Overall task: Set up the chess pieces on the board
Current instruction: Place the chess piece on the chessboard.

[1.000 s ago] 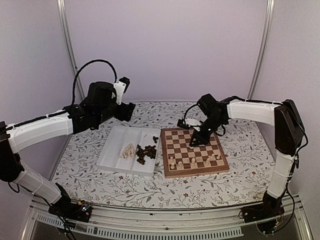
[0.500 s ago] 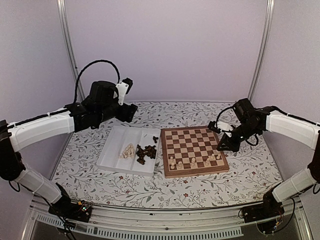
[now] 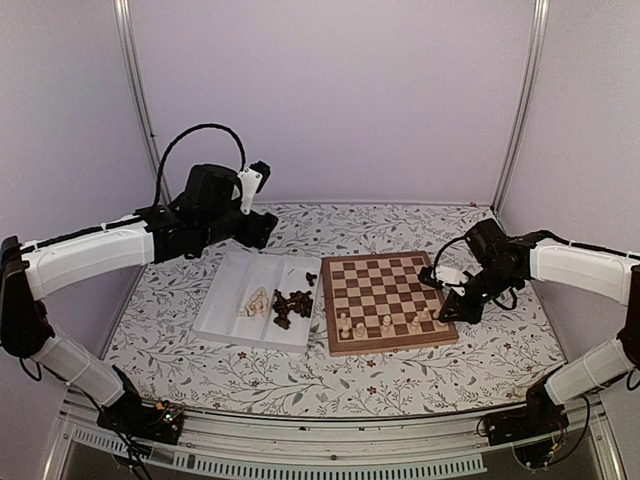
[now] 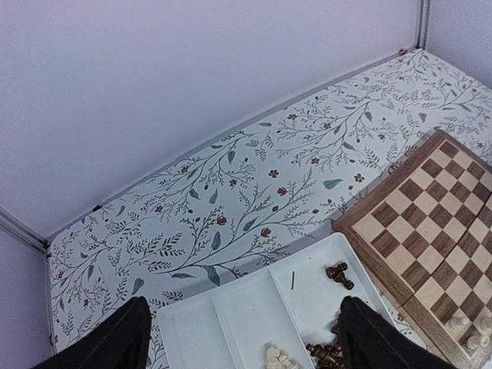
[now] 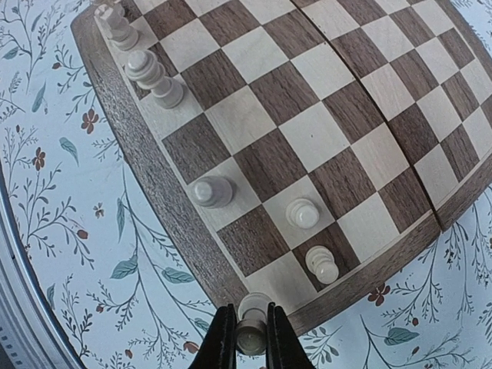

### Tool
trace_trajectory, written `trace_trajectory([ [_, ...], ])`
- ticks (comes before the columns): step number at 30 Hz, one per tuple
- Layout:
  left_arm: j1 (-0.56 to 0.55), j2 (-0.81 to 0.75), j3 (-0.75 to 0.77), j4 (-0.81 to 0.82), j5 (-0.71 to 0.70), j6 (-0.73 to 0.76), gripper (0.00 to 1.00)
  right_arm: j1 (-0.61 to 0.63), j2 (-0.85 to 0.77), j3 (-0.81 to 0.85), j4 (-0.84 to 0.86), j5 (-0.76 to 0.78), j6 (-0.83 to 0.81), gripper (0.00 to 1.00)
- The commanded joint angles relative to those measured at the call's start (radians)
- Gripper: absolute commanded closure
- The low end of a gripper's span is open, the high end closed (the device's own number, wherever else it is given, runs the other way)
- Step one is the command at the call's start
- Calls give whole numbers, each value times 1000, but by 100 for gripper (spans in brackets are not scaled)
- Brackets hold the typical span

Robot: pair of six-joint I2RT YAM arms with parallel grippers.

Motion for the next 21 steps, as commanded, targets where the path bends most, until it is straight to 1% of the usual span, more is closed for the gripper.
trace_trajectory([
  [1, 9, 7, 31, -9, 10, 9, 14, -4, 43, -20, 38, 26, -4, 95],
  [12, 3, 17, 36, -17, 10, 11, 14, -6, 94, -19, 69, 42, -1, 94],
  [21, -2, 26, 40, -25, 5, 14, 14, -10, 119, -19, 90, 48, -1, 88],
])
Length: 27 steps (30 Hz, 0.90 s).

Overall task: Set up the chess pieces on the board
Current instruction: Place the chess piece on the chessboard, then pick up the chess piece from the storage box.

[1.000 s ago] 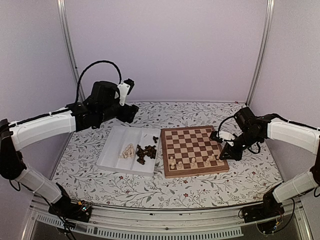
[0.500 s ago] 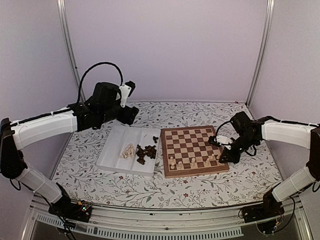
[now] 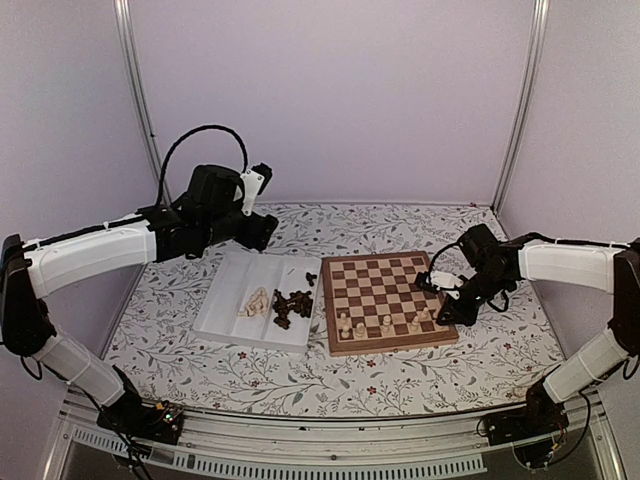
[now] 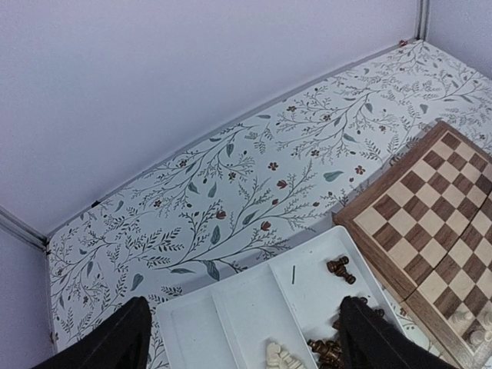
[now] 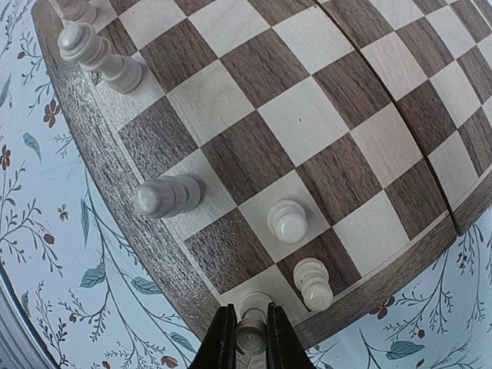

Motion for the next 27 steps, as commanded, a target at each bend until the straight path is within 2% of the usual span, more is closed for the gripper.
trace_trajectory([
  [1, -1, 12, 30, -4, 5, 12, 14, -7, 17, -8, 21, 11, 0, 87],
  [9, -3, 18, 35, -10, 5, 12, 14, -9, -17, 7, -16, 16, 12, 71],
  [13, -8, 19, 40, -30, 1, -6, 14, -10, -61, 61, -89, -26, 19, 67],
  [16, -29, 32, 75, -108, -34, -37, 15, -9, -93, 102, -155, -69, 26, 65],
  [20, -13, 57, 115, -285, -5, -159, 23, -9, -143, 119, -162, -101, 32, 61],
  [24, 38, 91, 78, -425, 147, -256, 32, -11, -180, 80, -41, -125, 45, 59],
  [27, 59, 125, 43, -494, 225, -271, 41, -15, -160, 68, 41, -165, 49, 59],
])
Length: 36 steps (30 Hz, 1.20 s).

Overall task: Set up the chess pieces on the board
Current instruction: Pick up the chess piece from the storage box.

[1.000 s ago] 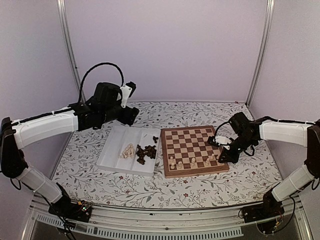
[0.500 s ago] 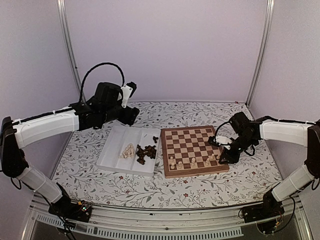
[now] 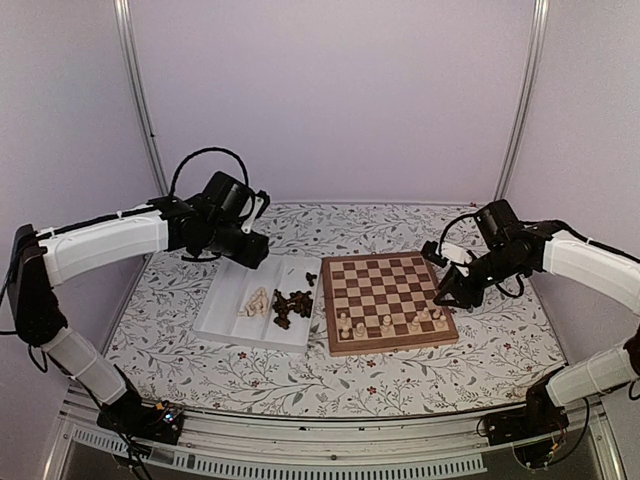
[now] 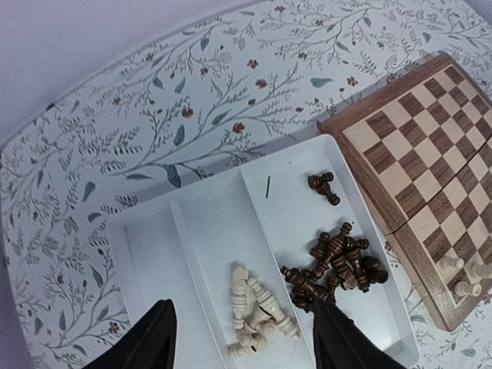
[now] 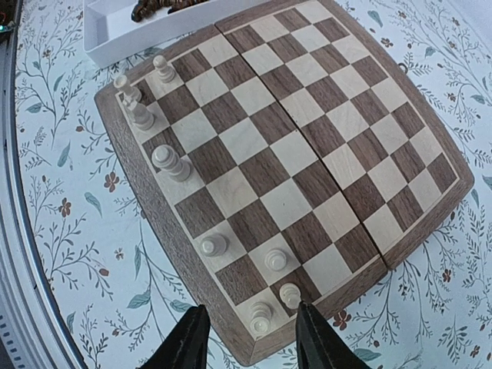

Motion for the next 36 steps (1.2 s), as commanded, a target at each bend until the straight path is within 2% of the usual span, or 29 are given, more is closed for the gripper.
trace_trajectory([
  [1, 46, 59, -68, -182, 161, -73, 42, -10, 16, -23, 136, -80, 20, 59],
  [5, 65, 78, -105, -156, 229, -75, 46, -10, 60, -18, 175, -120, 14, 59],
  [17, 72, 230, -46, -146, 235, 17, 66, -12, 38, -78, 274, -95, 19, 59],
  [25, 72, 274, -23, -157, 193, 34, 67, -16, 35, -93, 291, -73, 19, 59],
  [36, 74, 327, 4, -170, 215, 48, 69, -20, 36, -103, 294, -59, 17, 59],
])
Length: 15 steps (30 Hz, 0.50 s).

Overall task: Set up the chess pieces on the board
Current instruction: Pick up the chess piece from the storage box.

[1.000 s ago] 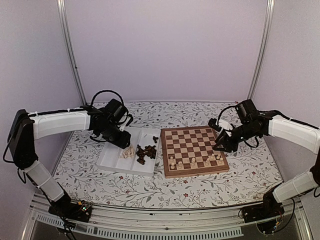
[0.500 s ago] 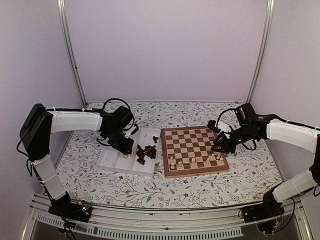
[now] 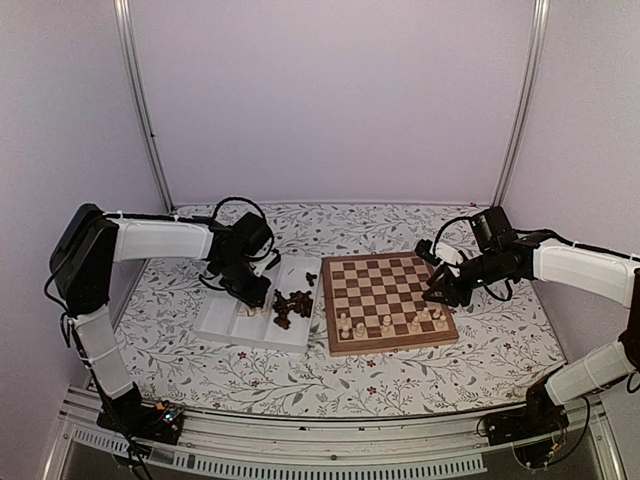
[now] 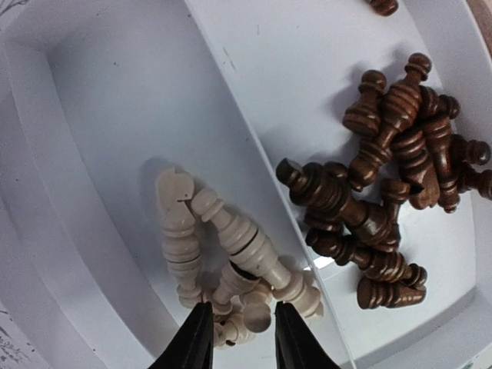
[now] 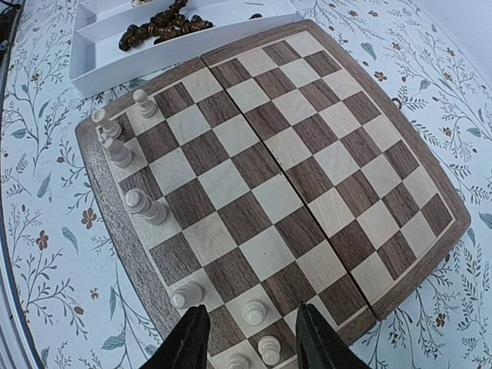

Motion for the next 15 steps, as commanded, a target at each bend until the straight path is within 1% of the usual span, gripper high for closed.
trace_trajectory([
  [1, 13, 23, 25, -16, 14, 14, 70, -10, -22, -19, 19, 12, 5, 59],
  [5, 13, 32, 21, -22, 6, 13, 70, -9, -21, -19, 20, 13, 4, 59],
  [10, 13, 42, 21, -28, 14, 12, 74, -9, -17, -19, 20, 13, 4, 59],
  [15, 13, 39, 19, -36, 20, 8, 74, -9, -16, -19, 21, 16, 6, 60],
])
